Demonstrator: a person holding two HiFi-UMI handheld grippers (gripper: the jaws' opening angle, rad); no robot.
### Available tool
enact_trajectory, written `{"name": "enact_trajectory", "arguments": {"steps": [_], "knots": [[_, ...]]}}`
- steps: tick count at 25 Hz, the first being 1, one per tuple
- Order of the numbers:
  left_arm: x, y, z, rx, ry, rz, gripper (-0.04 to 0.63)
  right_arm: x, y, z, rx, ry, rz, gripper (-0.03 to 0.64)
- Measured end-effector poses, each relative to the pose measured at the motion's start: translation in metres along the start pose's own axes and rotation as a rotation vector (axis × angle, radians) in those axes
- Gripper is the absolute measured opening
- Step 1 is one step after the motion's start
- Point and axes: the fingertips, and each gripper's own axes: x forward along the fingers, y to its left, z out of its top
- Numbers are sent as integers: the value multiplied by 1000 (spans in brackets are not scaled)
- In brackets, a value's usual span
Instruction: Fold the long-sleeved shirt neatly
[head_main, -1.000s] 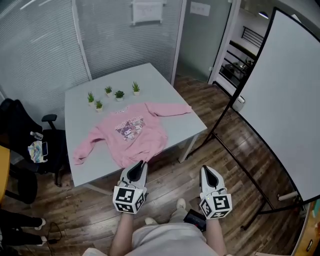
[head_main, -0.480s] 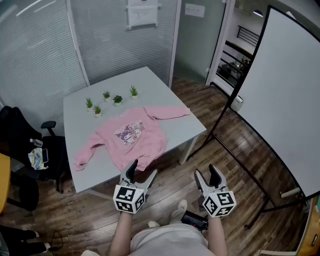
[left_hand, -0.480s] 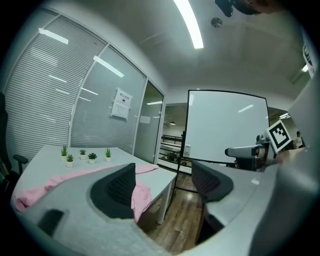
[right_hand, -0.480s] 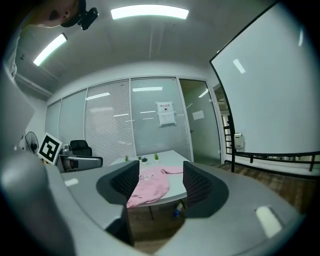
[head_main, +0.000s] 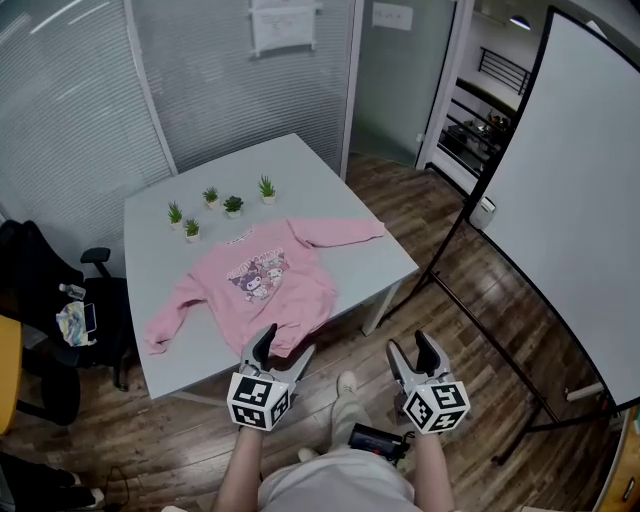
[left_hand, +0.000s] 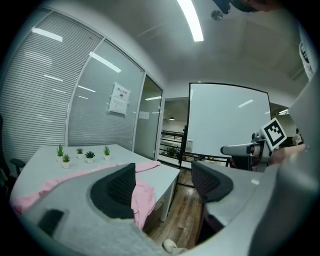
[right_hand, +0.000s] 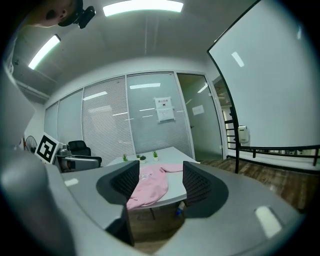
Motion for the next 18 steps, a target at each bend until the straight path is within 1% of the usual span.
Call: {"name": "enact_trajectory", "arguments": {"steps": [5, 12, 18], "knots": [[52, 24, -2, -11, 34, 3, 344, 61, -24, -6, 22, 31, 31, 264], [161, 62, 8, -15, 86, -3, 344, 170, -82, -5, 31, 104, 61, 264], [242, 90, 16, -26, 138, -1, 344, 244, -130, 3, 29, 161, 67, 264]]}}
